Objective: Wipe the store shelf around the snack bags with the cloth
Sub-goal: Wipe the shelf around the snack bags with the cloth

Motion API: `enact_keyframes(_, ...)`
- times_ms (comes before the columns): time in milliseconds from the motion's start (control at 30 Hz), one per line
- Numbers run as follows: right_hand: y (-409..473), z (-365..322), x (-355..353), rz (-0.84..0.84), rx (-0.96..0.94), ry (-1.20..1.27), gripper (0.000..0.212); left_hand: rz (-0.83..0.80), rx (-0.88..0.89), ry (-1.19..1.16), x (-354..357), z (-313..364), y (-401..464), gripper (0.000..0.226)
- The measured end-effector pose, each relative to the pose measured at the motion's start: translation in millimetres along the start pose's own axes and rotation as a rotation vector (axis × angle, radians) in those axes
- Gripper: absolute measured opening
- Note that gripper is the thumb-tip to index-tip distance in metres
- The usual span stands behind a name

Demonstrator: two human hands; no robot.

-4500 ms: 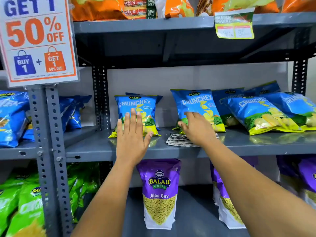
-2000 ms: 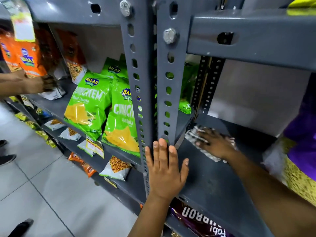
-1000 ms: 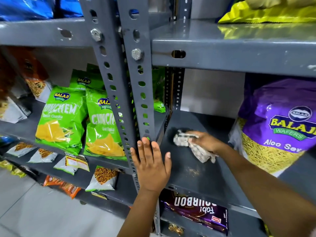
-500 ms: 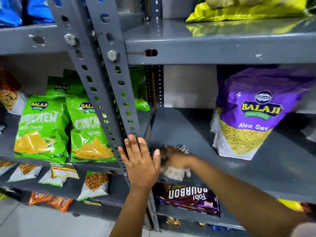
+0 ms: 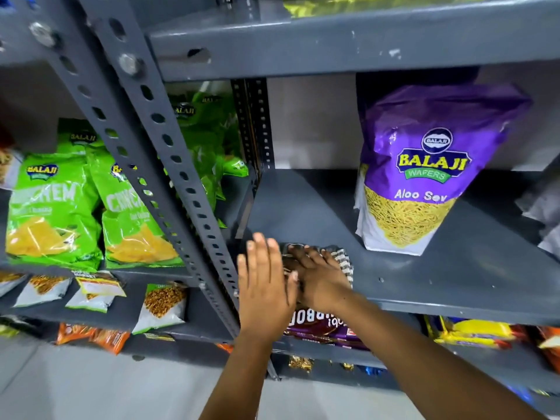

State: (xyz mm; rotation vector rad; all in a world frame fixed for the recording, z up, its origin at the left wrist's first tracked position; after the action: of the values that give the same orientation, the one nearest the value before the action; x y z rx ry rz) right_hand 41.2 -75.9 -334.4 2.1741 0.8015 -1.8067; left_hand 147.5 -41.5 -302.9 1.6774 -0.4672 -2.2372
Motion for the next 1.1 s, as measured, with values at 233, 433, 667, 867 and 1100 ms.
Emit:
enact_keyframes(233, -47, 31, 2, 0.05, 0.05, 0.027, 0.071, -0.35, -0.149, -0.056, 43, -12, 2, 0.075)
enact_keyframes(433, -95, 63, 3, 0.097, 0.108, 0.015, 0.101, -0.405, -0.164, 0.068, 52, -14, 1, 0.087)
enact_keyframes(667, -164, 105, 1, 0.188, 0.283, 0.086, 0.082, -0.375, -0.153, 0.065, 56, -15, 0, 0.087)
enact_keyframes(867, -137, 76, -34, 0.554, 0.409, 0.325, 0.039, -0.378, -0.162, 0.058, 60, -16, 0, 0.085)
enact_keyframes(1100, -86, 38, 8, 0.311, 0.149, 0.113, 0.048, -0.366, -0.164, 0.051, 59, -17, 1, 0.081)
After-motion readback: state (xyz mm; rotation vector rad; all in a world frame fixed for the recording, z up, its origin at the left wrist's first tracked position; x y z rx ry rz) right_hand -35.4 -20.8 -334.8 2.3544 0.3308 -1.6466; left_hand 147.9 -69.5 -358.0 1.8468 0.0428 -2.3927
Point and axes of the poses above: each hand's wrist, its own y-axis towards the middle knuckle, its own x-axis out of the palm, z = x × y, the point moved 4 cm from there along y, towards the middle knuckle, and after that the axes turned 12 degrees about -x, right-handed, at the moved point
